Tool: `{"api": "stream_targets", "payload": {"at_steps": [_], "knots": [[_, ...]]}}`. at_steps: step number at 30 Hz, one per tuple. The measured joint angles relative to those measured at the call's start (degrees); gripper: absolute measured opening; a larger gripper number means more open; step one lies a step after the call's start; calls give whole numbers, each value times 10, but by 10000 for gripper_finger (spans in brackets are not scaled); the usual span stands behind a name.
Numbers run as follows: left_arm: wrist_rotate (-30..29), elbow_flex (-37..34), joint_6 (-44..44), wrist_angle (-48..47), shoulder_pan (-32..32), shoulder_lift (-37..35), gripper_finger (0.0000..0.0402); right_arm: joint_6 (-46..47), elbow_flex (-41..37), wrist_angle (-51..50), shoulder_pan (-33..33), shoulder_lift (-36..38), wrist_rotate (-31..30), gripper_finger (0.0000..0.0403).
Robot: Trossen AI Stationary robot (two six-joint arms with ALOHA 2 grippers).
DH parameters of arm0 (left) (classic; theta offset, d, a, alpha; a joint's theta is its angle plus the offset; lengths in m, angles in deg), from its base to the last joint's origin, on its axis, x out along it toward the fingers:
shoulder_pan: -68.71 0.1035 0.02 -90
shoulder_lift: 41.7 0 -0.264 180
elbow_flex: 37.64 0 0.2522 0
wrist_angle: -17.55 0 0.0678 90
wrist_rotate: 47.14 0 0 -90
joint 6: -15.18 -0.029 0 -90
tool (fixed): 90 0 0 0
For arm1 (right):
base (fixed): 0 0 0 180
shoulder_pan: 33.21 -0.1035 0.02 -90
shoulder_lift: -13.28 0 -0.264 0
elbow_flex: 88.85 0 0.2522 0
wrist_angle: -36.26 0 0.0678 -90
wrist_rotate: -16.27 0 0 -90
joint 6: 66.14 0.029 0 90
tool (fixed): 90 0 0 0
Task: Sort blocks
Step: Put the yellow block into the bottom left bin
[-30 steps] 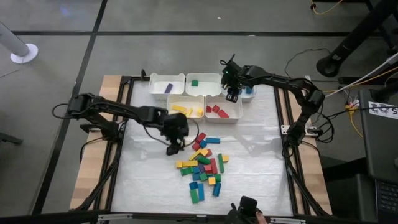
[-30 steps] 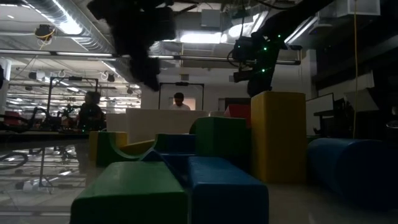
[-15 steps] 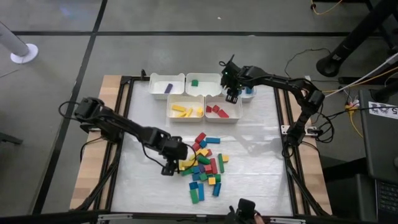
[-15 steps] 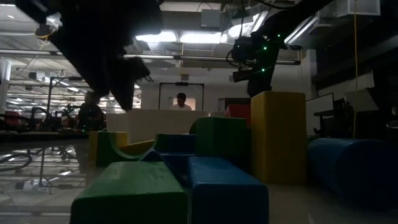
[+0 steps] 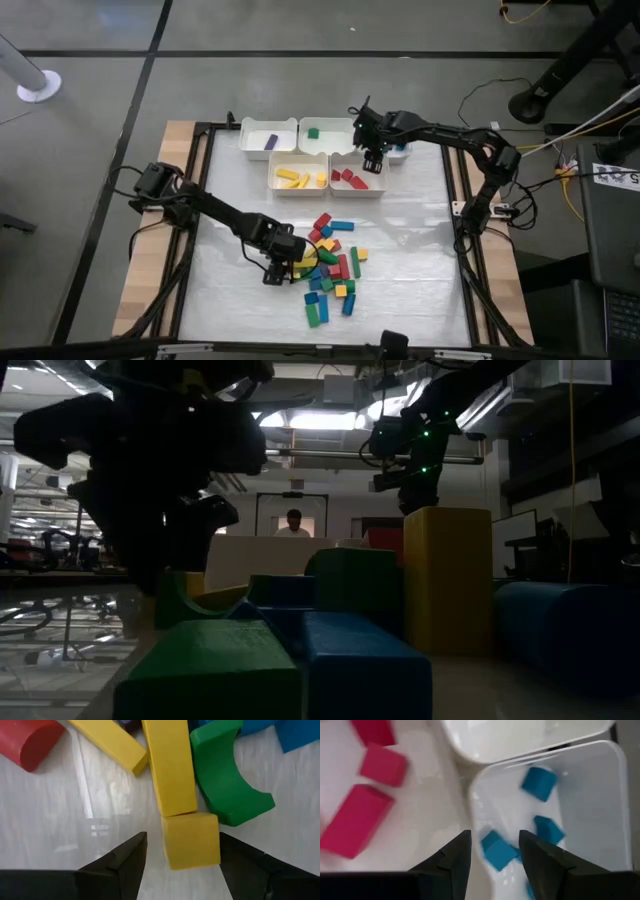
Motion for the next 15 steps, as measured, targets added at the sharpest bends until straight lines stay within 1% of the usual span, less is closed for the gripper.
{"api": "stream_targets", "payload": {"at_steps": [3,6,9,15], "knots": [[-4,0,-21,-1,0,0,197,7,1,-28,-19,2,0,168],[-14,0,-35,-1,2,0,160,14,16,-82,-42,2,-1,168],[-15,1,-49,-2,6,0,120,26,41,-125,-69,2,-14,168],[-14,1,-59,-21,25,-9,117,53,118,-219,-125,3,-16,168]]}}
